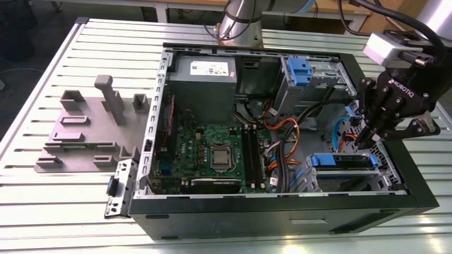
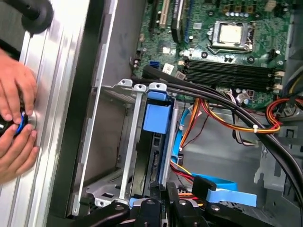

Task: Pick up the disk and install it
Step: 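Insert the first disk wire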

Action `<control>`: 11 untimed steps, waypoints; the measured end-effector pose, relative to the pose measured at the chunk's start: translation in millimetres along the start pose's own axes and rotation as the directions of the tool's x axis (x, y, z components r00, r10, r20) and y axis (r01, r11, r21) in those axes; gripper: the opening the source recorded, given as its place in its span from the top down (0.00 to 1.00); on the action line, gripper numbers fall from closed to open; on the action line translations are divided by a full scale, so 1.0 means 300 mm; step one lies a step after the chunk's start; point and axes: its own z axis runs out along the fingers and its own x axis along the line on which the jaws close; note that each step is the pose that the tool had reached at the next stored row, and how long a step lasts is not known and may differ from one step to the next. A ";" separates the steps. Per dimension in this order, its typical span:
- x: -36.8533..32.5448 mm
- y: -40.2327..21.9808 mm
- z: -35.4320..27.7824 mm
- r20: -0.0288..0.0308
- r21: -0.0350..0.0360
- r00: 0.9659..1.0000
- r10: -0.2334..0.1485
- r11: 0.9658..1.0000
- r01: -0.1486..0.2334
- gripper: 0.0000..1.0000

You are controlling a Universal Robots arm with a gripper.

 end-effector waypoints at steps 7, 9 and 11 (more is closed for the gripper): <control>0.022 0.004 0.007 0.008 -0.001 1.000 0.011 1.000 -0.011 0.84; 0.030 0.006 0.009 0.021 0.000 1.000 0.010 1.000 -0.010 0.84; 0.033 0.008 0.011 0.042 0.002 0.999 0.009 1.000 -0.009 0.84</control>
